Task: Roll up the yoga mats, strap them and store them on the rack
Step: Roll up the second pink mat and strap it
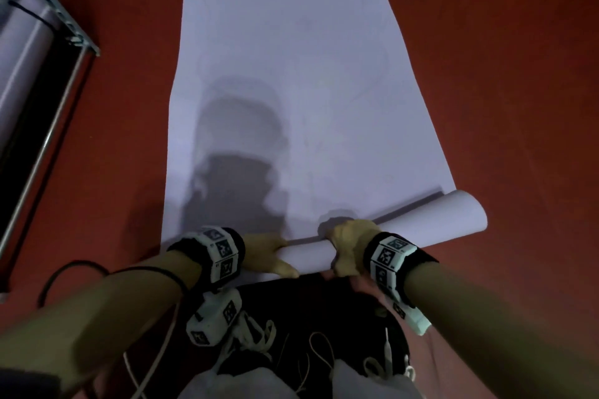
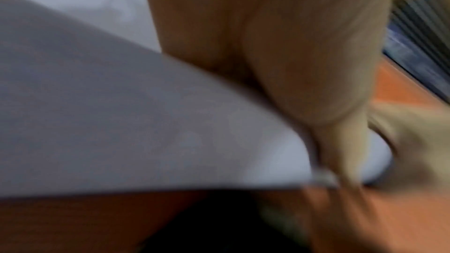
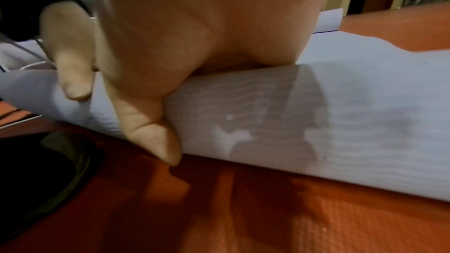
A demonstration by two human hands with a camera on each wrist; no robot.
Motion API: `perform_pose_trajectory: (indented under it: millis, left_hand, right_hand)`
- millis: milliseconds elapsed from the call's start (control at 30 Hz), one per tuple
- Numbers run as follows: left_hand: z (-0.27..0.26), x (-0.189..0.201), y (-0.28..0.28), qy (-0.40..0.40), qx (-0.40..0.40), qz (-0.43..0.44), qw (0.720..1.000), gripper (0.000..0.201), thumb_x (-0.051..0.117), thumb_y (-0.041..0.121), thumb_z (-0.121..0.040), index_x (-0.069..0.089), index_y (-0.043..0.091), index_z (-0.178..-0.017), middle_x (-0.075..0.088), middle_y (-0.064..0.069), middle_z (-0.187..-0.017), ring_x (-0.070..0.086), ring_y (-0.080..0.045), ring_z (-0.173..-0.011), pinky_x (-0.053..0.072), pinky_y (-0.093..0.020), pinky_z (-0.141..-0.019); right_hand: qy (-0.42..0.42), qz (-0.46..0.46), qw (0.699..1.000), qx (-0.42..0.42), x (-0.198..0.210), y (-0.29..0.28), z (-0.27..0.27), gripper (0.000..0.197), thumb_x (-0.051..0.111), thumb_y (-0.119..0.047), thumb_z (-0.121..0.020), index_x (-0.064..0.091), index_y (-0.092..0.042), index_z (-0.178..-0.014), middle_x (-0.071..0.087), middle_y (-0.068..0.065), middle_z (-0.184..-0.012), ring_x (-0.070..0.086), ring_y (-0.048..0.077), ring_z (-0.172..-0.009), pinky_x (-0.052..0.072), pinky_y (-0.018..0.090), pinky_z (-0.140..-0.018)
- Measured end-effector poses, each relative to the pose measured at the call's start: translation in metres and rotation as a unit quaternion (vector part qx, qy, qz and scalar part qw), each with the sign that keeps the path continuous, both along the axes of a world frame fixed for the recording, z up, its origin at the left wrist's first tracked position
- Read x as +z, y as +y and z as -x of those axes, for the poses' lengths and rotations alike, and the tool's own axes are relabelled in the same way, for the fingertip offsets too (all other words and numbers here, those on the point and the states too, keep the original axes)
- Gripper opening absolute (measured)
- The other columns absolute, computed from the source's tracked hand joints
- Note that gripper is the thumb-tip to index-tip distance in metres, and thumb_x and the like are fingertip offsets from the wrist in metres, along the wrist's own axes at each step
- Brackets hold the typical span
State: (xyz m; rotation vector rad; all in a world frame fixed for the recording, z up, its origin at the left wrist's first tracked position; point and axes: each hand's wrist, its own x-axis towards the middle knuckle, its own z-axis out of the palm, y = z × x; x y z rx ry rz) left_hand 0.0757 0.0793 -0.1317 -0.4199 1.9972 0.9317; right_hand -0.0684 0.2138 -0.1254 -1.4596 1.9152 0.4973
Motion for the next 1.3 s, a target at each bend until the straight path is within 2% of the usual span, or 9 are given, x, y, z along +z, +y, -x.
perform_pose_trajectory:
  millis: [133,233,367,433,600,667,800,967,1300]
  left_hand:
    - [-0.024,-0.006,0.011,0.107,-0.076,0.166,0.977,0.062,0.061,0.043,-0.084,0.041,0.015,-0.135,0.053,-0.009,-0.129,0.055,-0.026,-0.109,0.046,-0.036,-0.093]
    - [-0.038,-0.004,0.026,0.108,-0.085,0.253,0.958,0.075,0.061,0.026,-0.081,0.027,0.011,-0.145,0.044,-0.013,-0.137,0.049,-0.032,-0.118,0.040,-0.036,-0.095]
    - [-0.040,-0.007,0.039,0.145,-0.049,0.357,0.921,0.070,0.082,0.022,-0.029,0.069,0.009,-0.097,0.064,-0.012,-0.077,0.061,-0.031,-0.061,0.051,-0.034,-0.052]
    - [-0.042,-0.011,0.036,0.153,-0.030,0.341,0.927,0.067,0.082,0.021,-0.028,0.069,0.011,-0.093,0.065,-0.010,-0.075,0.060,-0.030,-0.057,0.048,-0.032,-0.050]
    - [-0.042,-0.006,0.019,0.137,-0.078,0.254,0.954,0.071,0.064,0.023,-0.081,0.032,0.011,-0.142,0.048,-0.010,-0.136,0.053,-0.030,-0.115,0.041,-0.033,-0.085]
    - [-0.035,-0.005,0.012,0.129,-0.080,0.212,0.965,0.065,0.065,0.026,-0.081,0.034,0.011,-0.136,0.051,-0.009,-0.131,0.056,-0.029,-0.110,0.042,-0.032,-0.081]
    - [-0.019,-0.007,0.001,0.083,-0.094,0.154,0.980,0.067,0.073,0.029,-0.073,0.036,0.012,-0.126,0.059,-0.012,-0.115,0.062,-0.030,-0.095,0.052,-0.036,-0.075]
    - [-0.017,-0.008,-0.004,0.106,-0.093,0.142,0.980,0.066,0.072,0.026,-0.075,0.035,0.013,-0.127,0.059,-0.012,-0.113,0.062,-0.031,-0.092,0.043,-0.029,-0.069]
    - [-0.013,0.012,-0.016,0.098,-0.130,0.081,0.983,0.076,0.078,0.030,-0.076,0.035,0.009,-0.135,0.050,-0.010,-0.129,0.056,-0.028,-0.109,0.047,-0.033,-0.087]
  right_hand:
    - [-0.015,-0.033,0.999,-0.030,-0.007,-0.005,0.007,0.040,0.074,-0.035,-0.078,0.061,-0.025,-0.114,0.065,0.003,-0.108,0.063,0.024,-0.101,0.042,0.027,-0.073]
    - [-0.006,-0.045,0.997,-0.056,-0.005,-0.011,0.004,0.031,0.077,-0.032,-0.064,0.056,-0.028,-0.086,0.059,0.001,-0.081,0.056,0.018,-0.069,0.047,0.026,-0.067]
    - [-0.050,-0.055,0.994,-0.086,-0.004,-0.017,0.012,0.043,0.073,-0.034,-0.050,0.058,-0.028,-0.090,0.056,-0.006,-0.080,0.060,0.020,-0.075,0.056,0.030,-0.068]
    - [-0.060,-0.046,0.993,-0.090,-0.005,-0.015,0.014,0.050,0.070,-0.033,-0.047,0.058,-0.030,-0.095,0.058,-0.007,-0.087,0.060,0.020,-0.080,0.052,0.028,-0.064]
    - [-0.040,-0.014,0.997,-0.056,-0.010,-0.004,0.010,0.045,0.068,-0.033,-0.061,0.058,-0.031,-0.105,0.056,-0.008,-0.093,0.056,0.019,-0.086,0.041,0.025,-0.067]
    - [-0.025,0.022,0.998,-0.051,-0.013,0.003,0.007,0.047,0.067,-0.038,-0.070,0.054,-0.031,-0.115,0.057,-0.007,-0.099,0.059,0.019,-0.096,0.041,0.026,-0.072]
    - [0.058,0.069,0.996,-0.027,-0.021,0.023,-0.002,0.093,0.070,-0.050,-0.070,0.024,-0.021,-0.145,0.046,0.004,-0.136,0.048,0.029,-0.122,0.041,0.040,-0.094]
    - [0.087,0.153,0.984,-0.016,-0.026,0.035,-0.001,0.114,0.087,-0.042,-0.015,0.044,-0.015,-0.117,0.068,0.007,-0.092,0.067,0.031,-0.071,0.053,0.044,-0.053]
    - [0.034,0.102,0.994,-0.006,-0.017,0.035,0.004,0.110,0.087,-0.050,-0.017,0.047,-0.022,-0.115,0.070,0.007,-0.099,0.068,0.029,-0.075,0.053,0.037,-0.055]
